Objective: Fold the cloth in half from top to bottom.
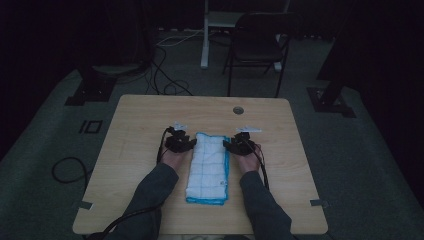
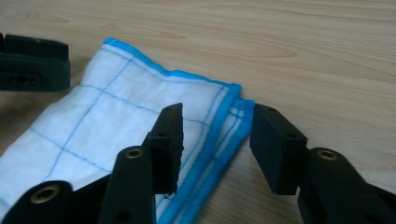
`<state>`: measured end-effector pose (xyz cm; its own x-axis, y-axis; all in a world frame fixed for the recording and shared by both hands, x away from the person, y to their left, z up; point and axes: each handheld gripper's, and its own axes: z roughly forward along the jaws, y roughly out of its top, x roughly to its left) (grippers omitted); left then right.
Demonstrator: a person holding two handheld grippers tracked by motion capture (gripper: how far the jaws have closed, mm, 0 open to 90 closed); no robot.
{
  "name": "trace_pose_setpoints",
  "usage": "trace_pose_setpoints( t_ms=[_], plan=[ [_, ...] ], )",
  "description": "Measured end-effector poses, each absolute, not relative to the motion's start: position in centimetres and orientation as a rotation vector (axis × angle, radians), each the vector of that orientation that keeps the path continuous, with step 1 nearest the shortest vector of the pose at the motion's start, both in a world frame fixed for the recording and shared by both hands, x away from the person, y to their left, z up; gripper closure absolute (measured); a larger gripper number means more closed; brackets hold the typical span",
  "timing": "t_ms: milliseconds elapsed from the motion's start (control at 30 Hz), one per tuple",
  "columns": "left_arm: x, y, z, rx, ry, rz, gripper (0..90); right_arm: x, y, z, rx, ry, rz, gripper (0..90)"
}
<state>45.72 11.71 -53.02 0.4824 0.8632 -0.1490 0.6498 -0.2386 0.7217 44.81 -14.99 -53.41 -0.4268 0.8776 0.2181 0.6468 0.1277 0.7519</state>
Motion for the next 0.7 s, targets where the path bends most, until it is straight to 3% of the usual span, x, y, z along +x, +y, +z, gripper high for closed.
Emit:
trace_pose_setpoints(
  t_ms=[467,700],
  plan=[
    [47.1,10.9,-53.5,2.006,1.291,0.336,57.7,46.9,-14.5,-53.8,1.633,2.142,1.161,45.7],
    [47.6,10.2,-53.5,1.997,1.289,0.327,57.6,47.6,-13.2,-53.6,1.619,2.158,1.088,52.8]
  ],
)
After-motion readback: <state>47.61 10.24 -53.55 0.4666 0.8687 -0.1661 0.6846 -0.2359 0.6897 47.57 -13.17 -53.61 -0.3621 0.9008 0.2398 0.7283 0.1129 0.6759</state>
